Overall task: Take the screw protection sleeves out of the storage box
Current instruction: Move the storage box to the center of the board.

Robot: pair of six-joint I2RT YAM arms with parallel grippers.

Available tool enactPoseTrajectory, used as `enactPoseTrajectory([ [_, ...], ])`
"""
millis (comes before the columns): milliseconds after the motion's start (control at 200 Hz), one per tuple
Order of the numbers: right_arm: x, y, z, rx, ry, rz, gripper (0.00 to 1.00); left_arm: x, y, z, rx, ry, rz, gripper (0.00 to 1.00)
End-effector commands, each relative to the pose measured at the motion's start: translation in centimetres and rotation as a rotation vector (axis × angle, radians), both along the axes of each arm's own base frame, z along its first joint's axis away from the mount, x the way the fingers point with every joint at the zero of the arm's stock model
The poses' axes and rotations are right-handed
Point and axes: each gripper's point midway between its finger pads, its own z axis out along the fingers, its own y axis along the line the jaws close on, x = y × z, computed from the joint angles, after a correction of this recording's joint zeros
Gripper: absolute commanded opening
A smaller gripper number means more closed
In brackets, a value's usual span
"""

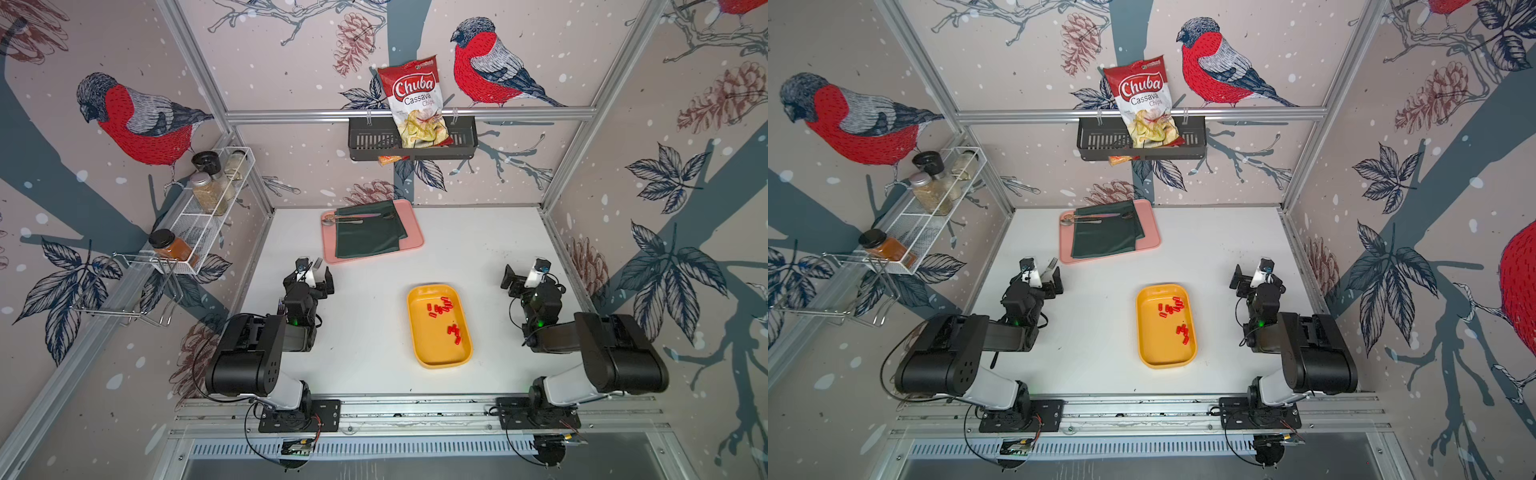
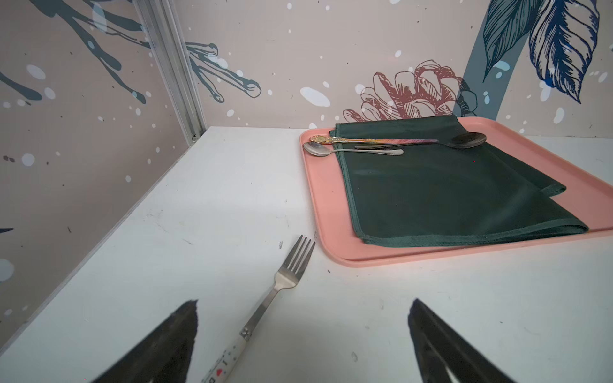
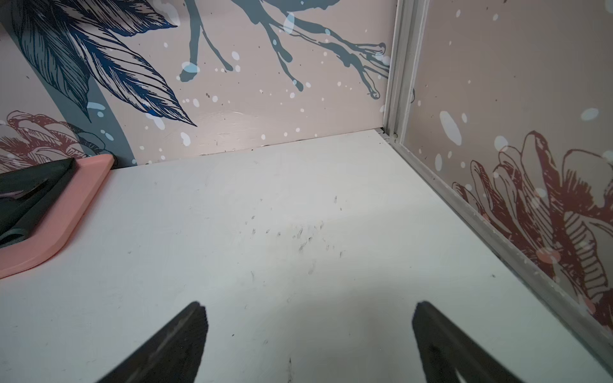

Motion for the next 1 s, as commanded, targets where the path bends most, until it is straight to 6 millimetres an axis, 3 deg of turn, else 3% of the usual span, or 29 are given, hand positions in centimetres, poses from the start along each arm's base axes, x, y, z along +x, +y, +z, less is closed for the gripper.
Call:
enactPoseTrajectory([
  [0,0.3,-0.2,1.3,0.007,-0.052,-0.011,1.0,0.4,0.0,1.3,0.005,-0.051,0.0,0.98],
  [530,0.5,-0.2,1.1,0.015,-0.043,-0.007,1.0,0.3,0.0,1.3,0.005,-0.052,-0.001,0.98],
  [595,0.4,-0.1,2.9,-0.003,-0.095,-0.022,1.0,1.2,-0.6,2.8,0.022,-0.061,-0.034,0.98],
  [680,3.0,0.8,4.9,-0.039,0.054,-0.062,1.0,3.4,-1.6,5.3,-0.012,0.074,-0.017,0.98],
  [720,4.0,1.1,5.6,-0.003,0.121,-0.089,1.0,3.9,-3.2,6.7,-0.105,0.12,-0.057,0.98],
  [760,4.8,2.6,6.0,0.027,0.192,-0.04,1.0,3.8,-5.6,7.6,-0.168,0.171,-0.112,0.97],
  [840,5.3,5.3,6.3,0.041,0.316,-0.01,1.0,2.3,-11.2,7.9,-0.274,0.29,-0.196,0.98],
  [911,5.2,8.0,5.9,0.074,0.415,0.036,1.0,0.3,-15.3,5.9,-0.413,0.458,-0.244,0.98],
  [996,4.2,11.2,4.4,0.16,0.557,0.106,1.0,-2.8,-18.7,2.1,-0.55,0.679,-0.249,0.97],
])
